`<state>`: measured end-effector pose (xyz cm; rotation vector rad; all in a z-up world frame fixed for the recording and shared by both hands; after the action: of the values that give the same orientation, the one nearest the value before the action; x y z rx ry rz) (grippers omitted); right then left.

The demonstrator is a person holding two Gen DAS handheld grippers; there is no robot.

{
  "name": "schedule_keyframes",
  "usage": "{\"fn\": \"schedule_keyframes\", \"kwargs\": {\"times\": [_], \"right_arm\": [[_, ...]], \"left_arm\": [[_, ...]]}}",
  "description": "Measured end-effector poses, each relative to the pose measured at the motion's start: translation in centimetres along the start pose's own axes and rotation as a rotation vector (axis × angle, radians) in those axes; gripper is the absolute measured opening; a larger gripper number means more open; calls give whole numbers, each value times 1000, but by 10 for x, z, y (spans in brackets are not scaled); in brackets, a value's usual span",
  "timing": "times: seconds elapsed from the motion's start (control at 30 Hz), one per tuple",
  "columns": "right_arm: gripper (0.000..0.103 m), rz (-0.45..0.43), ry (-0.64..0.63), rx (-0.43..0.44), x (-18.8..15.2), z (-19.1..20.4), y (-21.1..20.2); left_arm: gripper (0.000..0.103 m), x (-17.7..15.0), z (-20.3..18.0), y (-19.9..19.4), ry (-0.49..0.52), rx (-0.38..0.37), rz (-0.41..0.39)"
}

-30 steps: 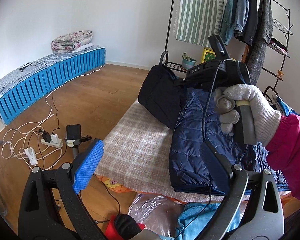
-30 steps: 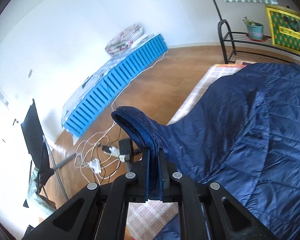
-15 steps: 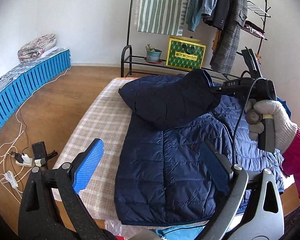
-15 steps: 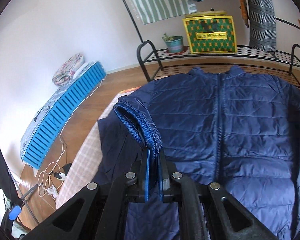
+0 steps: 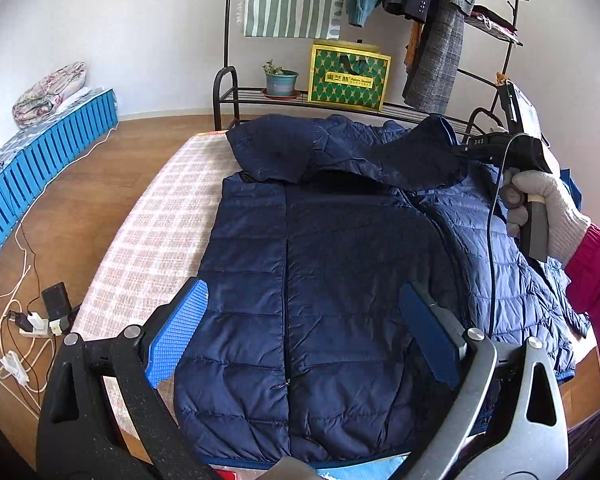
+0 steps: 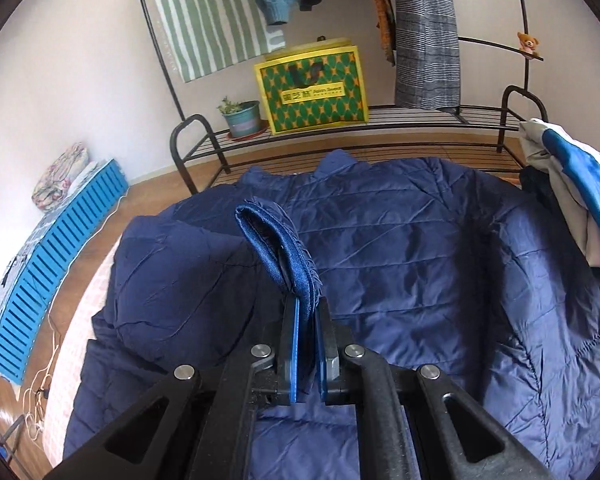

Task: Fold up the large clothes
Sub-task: 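Lift the sleeve with the right gripper, fold it across the jacket body, release, then move the left gripper to the other sleeve cuff and grasp it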

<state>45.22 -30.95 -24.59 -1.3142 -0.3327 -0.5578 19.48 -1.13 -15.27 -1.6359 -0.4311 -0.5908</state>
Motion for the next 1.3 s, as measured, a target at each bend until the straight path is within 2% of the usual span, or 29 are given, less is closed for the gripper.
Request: {"fn": "schedule_keyframes", "kwargs": {"times": [0.07,0.2,0.47,0.57,0.63,0.67,0.83,0.97,1.13,1.3], "right_arm": [[4,-4,26,-28,3,-19,10],[5,18,78,-30,11,-44,33],[6,102,100,-92,10,-63,73],[13,154,103,-113,4,-68,87],[26,150,101,-126,3,-70,84],[28,138,103,-120,4,-70,80],[35,78,125,-45,7,-70,36],[45,-6,87,-14,6,-65,-27],[51,-97,22,-18,-13,-63,-112],[55,-144,17,-39,-40,-75,-180]], "left_arm": [[99,1,-5,3,11,-2,4],[99,3,-13,7,26,-4,13],[99,6,-23,15,44,-9,23],[99,8,-27,15,43,-10,23],[99,9,-28,15,41,-12,22],[99,10,-28,15,42,-13,19],[99,15,-36,7,60,1,-15],[99,18,-46,1,81,8,-38],[99,20,-67,-7,123,10,-73],[99,20,-99,-16,180,-35,-100]]}}
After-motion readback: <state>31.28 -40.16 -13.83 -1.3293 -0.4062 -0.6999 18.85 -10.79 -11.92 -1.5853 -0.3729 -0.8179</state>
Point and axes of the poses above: each gripper's, at about its wrist camera, not at the fingertips, and y roughly the way its jaws point, z to its left, x to its top, the point moved 8 cm from there along y, roughly the way its jaws point, and after that the axes turned 10 degrees about z, right-handed, at the moved point
